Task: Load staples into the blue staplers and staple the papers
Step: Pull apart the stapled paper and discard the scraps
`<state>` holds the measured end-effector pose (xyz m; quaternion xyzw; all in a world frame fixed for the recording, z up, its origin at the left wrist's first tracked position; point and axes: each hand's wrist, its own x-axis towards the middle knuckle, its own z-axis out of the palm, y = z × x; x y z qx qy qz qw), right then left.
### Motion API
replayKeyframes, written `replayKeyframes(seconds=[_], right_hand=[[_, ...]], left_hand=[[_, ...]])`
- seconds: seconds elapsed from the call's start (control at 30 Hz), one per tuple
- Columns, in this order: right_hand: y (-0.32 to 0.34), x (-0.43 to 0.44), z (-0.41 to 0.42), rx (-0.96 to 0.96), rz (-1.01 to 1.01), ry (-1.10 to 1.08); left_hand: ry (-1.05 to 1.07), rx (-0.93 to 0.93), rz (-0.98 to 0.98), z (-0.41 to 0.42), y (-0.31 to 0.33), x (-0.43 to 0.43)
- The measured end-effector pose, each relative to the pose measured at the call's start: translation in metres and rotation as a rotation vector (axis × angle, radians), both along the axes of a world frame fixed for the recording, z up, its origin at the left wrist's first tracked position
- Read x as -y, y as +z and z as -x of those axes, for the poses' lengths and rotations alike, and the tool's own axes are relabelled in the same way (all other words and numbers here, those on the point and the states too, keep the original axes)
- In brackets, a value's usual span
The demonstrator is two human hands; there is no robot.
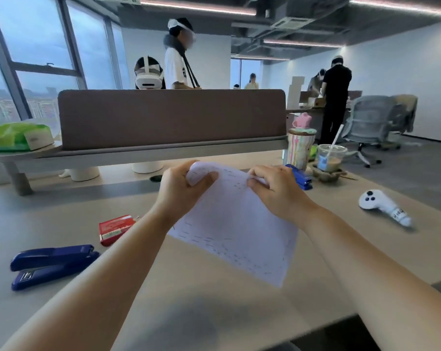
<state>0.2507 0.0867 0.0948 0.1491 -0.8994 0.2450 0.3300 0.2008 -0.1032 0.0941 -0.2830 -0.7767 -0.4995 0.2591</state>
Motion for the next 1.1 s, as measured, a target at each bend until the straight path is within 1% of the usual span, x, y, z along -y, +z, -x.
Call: replayKeyframes(seconds=[0.1,0.17,0.27,0.33,0.4,0.47,0.57,0.6,0.63,0.67,0.73,0.77,0.83,0.9,0.97,1.03,1.1], right_hand=[[-0.001,-0.018,-0.009,0.053,0.055,-0.032],[-0.002,-0.029,-0.016,0.125,0.092,-0.044],[-0.004,-0.048,-0.029,0.258,0.145,-0.033],[-0.008,-0.065,-0.039,0.303,0.15,-0.085],[-0.012,-0.082,-0.05,0.297,0.167,-0.153],[-0.016,-0.099,-0.063,0.251,0.212,-0.227],[-0.024,-0.129,-0.083,0.152,0.344,-0.39],[-0.027,-0.139,-0.09,0.129,0.401,-0.441],[-0.031,-0.15,-0.098,0.113,0.458,-0.481],[-0.035,-0.162,-0.106,0.103,0.512,-0.52],[-0.043,-0.185,-0.123,0.072,0.608,-0.608],[-0.048,-0.196,-0.132,0.054,0.646,-0.653],[-0.057,-0.216,-0.151,0.026,0.722,-0.72],[-0.068,-0.237,-0.171,0.002,0.786,-0.795],[-0.078,-0.255,-0.192,-0.016,0.827,-0.875],[-0.087,-0.272,-0.213,-0.027,0.867,-0.941],[-0.095,-0.287,-0.233,-0.012,0.917,-0.992]], left_hand=[[-0.055,0.018,0.018,-0.001,0.002,-0.021],[-0.086,0.044,0.019,0.0,0.002,-0.033],[-0.122,0.077,0.074,0.001,0.001,-0.051],[-0.138,0.088,0.11,0.003,0.0,-0.067],[-0.122,0.048,0.157,0.003,-0.002,-0.086],[-0.107,0.019,0.188,0.001,-0.006,-0.11],[-0.061,0.004,0.215,-0.002,-0.021,-0.15],[-0.05,0.035,0.209,-0.005,-0.026,-0.163],[-0.078,0.106,0.187,-0.01,-0.03,-0.177],[-0.155,0.219,0.153,-0.015,-0.033,-0.191],[-0.392,0.485,0.096,-0.03,-0.038,-0.221],[-0.499,0.595,0.112,-0.037,-0.04,-0.237],[-0.633,0.708,0.192,-0.052,-0.047,-0.269],[-0.73,0.748,0.236,-0.068,-0.053,-0.3],[-0.788,0.738,0.3,-0.086,-0.057,-0.329],[-0.808,0.665,0.363,-0.103,-0.063,-0.357],[-0.78,0.567,0.399,-0.117,-0.071,-0.385]])
